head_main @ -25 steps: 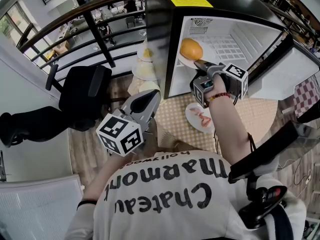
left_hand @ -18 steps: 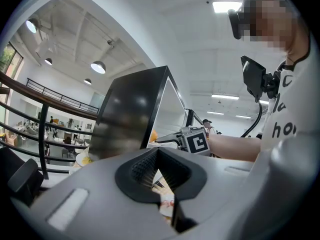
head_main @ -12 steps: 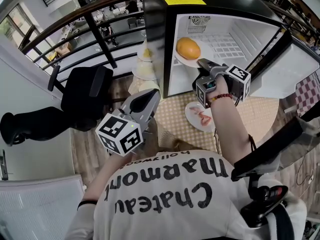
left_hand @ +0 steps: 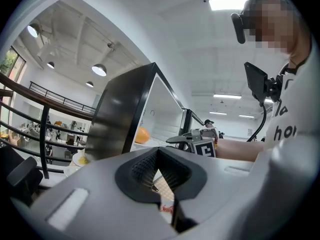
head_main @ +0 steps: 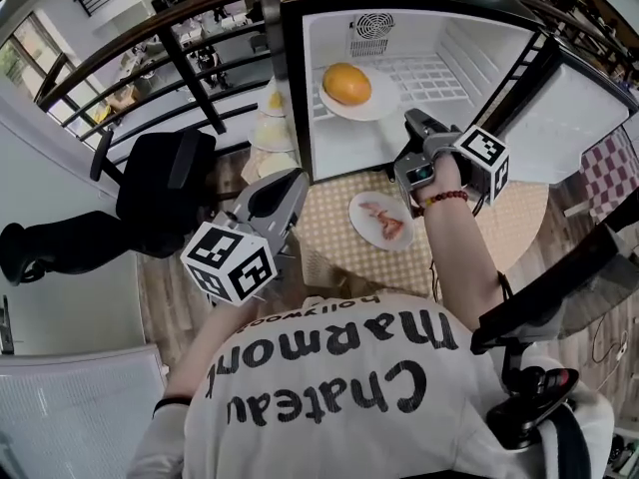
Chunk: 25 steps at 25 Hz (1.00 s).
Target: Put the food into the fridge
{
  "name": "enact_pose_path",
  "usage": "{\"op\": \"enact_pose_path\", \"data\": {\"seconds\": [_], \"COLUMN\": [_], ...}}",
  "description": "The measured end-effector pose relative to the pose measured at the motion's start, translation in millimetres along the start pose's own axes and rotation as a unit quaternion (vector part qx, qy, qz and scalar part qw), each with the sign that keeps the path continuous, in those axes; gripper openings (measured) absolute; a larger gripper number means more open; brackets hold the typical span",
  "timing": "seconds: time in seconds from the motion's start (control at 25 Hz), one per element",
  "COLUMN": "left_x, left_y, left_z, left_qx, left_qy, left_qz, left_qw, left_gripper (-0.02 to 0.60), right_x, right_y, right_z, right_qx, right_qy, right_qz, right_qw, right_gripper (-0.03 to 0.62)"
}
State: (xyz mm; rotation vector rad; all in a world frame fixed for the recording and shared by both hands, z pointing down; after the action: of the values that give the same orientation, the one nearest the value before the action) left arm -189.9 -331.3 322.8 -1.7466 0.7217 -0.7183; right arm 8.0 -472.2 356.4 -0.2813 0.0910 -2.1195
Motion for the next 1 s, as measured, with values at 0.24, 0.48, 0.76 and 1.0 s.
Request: {"op": "enact_pose_path", "data": {"seconds": [0.24,0.48,0.76,1.0], "left_x": [15,35,53,40], "left_y": [-10,-32,-50,-73], "left_z": [33,77,132,167], "left_qx": [0.001,-0.006,-0.014,-0.022], "left_qy": [0.002,0.003,0.011,0.040], "left_qz": [-0.003,-0.007,0.008,0.011], "left_qw": [1.0000,1.0000,0.9998,0.9989], "left_gripper": [0.007,0.008,0.008,0.007], "right_x": [-30,-69,-121,-150], "right_y": [0,3,10,4], "right_z": [-10,9,28,46], "right_qx": [-0.102,-0.221,-0.320,-0.349], "right_qy": [0.080,0.068,0.050,0.052], "right_qz": [-0.036,-0.075,-0.115,-0.145], "right_qw": [0.991,0.970,0.939,0.924], "right_gripper": [0.040,0.021,0.017,0.017]}}
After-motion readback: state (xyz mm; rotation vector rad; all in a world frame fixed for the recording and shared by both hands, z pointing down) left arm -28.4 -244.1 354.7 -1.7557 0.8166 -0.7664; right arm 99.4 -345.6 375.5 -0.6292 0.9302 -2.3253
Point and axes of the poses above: the fingertips, and each gripper's own axes: x forward along the fingers, z to its right, y out of its top, the point moved 1 cm from there along -x, backward along the fingers, and after that the axes turned 4 degrees about -z, right-handed, at the moved point
